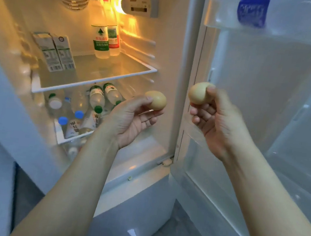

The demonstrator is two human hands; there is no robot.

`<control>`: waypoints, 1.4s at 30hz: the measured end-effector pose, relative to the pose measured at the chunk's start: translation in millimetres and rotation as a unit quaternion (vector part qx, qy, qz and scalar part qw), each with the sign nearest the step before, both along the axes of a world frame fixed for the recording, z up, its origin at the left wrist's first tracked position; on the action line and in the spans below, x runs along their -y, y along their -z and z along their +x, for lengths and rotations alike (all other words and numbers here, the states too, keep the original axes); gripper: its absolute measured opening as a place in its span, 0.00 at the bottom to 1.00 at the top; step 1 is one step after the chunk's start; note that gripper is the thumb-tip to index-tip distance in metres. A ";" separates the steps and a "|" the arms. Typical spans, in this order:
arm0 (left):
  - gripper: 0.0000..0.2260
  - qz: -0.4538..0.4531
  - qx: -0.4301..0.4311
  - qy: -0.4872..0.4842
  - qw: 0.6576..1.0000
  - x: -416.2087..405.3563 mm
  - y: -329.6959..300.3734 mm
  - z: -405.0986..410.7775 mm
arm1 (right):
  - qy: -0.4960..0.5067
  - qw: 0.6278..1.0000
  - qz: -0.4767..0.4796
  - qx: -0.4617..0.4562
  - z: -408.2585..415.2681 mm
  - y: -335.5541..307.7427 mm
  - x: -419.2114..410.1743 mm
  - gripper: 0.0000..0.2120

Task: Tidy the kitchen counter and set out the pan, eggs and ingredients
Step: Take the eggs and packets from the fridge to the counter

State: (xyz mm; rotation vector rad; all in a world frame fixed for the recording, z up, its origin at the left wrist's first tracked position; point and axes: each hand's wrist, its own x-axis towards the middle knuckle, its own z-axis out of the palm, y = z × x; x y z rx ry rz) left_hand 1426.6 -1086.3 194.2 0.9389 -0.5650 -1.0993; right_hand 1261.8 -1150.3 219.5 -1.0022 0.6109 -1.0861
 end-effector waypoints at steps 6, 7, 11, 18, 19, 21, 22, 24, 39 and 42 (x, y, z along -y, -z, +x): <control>0.08 0.007 0.003 -0.105 0.994 -67.2 14.4 5.4 | -0.095 0.995 0.007 -0.020 26.7 11.6 -30.7 0.08; 0.07 0.011 0.005 -0.119 0.993 -80.9 16.4 6.6 | -0.115 0.993 0.008 -0.019 33.0 14.8 -39.4 0.08; 0.08 0.020 -0.001 -0.177 0.984 -137.0 24.0 14.0 | -0.188 0.982 0.019 -0.020 56.8 24.2 -77.9 0.09; 0.06 0.042 0.001 -0.266 0.963 -234.5 32.6 10.4 | -0.290 0.956 0.033 -0.017 84.0 38.2 -152.8 0.08; 0.06 0.042 -0.003 -0.285 0.958 -250.0 34.8 7.1 | -0.312 0.949 0.035 -0.021 86.2 39.9 -165.5 0.08; 0.05 0.047 -0.009 -0.321 0.946 -277.5 38.6 -0.1 | -0.352 0.935 0.037 -0.026 89.2 43.5 -188.6 0.08; 0.05 0.052 -0.014 -0.340 0.939 -291.8 40.5 -6.3 | -0.374 0.926 0.038 -0.030 90.3 45.1 -201.1 0.08; 0.06 0.060 -0.023 -0.376 0.924 -313.1 42.6 -19.5 | -0.408 0.912 0.036 -0.034 90.7 48.0 -221.9 0.08; 0.07 0.071 -0.070 -0.691 0.716 -508.7 74.8 -227.8 | -0.696 0.711 0.054 -0.081 7.4 86.2 -410.9 0.11; 0.06 0.059 -0.078 -0.736 0.670 -547.2 78.0 -291.3 | -0.744 0.661 0.054 -0.083 -35.2 88.8 -459.6 0.11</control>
